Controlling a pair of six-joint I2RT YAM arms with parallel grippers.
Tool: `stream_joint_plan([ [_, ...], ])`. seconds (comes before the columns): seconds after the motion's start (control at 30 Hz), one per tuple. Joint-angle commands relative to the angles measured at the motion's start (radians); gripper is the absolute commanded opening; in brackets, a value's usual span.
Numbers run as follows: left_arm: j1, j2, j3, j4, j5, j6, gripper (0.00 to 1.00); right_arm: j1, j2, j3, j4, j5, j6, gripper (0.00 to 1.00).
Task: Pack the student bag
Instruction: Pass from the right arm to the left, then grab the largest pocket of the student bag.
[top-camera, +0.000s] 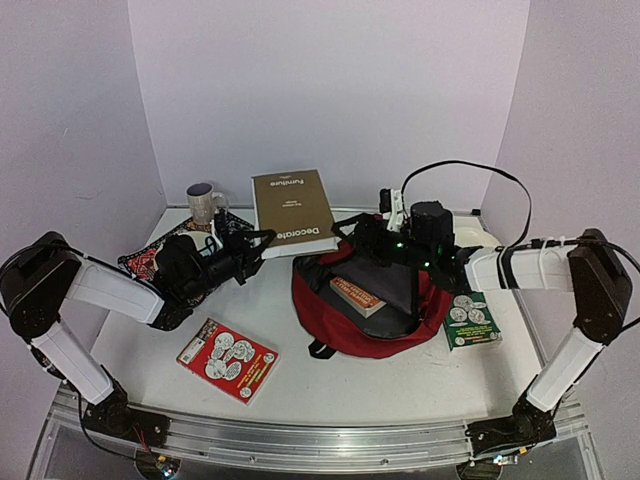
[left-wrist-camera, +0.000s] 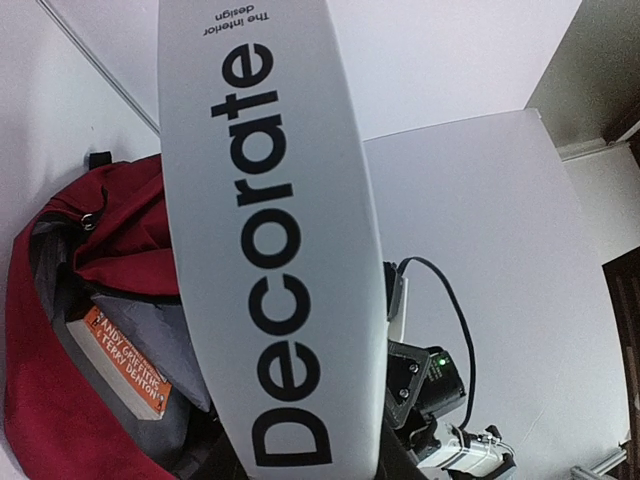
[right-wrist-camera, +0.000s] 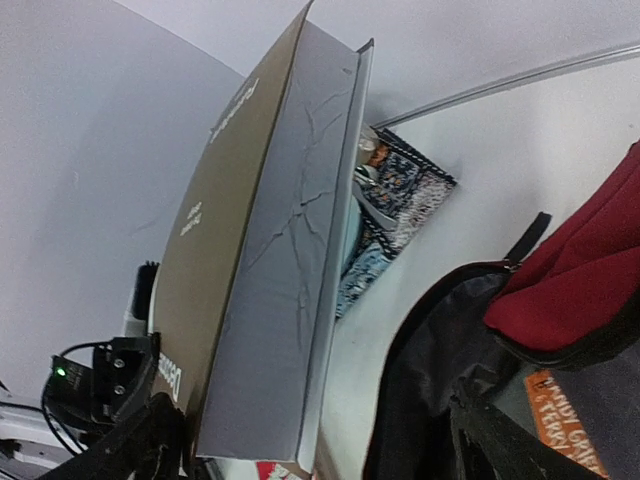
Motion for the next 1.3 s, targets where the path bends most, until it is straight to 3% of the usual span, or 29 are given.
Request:
stream_joint_plan([
  [0.0, 0.030, 0.001, 0.012, 0.097, 0.133, 0.007, 0.30, -0.021, -0.109, 0.117, -0.391, 0.091, -0.324, 0.97],
  [0.2, 0.061, 0.011, -0.013, 0.097, 0.226, 0.005, 0.35, -0.038, -0.118, 0.252, -0.802, 0.370, -0.581, 0.98],
  [0.33, 0.085, 0.011, -0.035, 0.093, 0.278, 0.001, 0.38, -0.075, -0.064, 0.339, -1.001, 0.439, -0.674, 0.98],
  [0.83, 0.102, -0.036, -0.066, -0.027, 0.404, 0.046, 0.46, -0.214, 0.176, 0.461, -1.081, 0.347, -0.775, 0.98],
  [0.97, 0.103, -0.053, -0.067, -0.069, 0.415, 0.054, 0.47, -0.220, 0.219, 0.480, -1.082, 0.315, -0.779, 0.86],
  [1.17, 0.105, -0.058, -0.072, -0.098, 0.439, 0.043, 0.47, -0.220, 0.193, 0.487, -1.082, 0.304, -0.782, 0.41],
  [1.27, 0.105, -0.073, -0.077, -0.112, 0.459, 0.030, 0.46, -0.221, 0.136, 0.495, -1.082, 0.344, -0.778, 0.30],
])
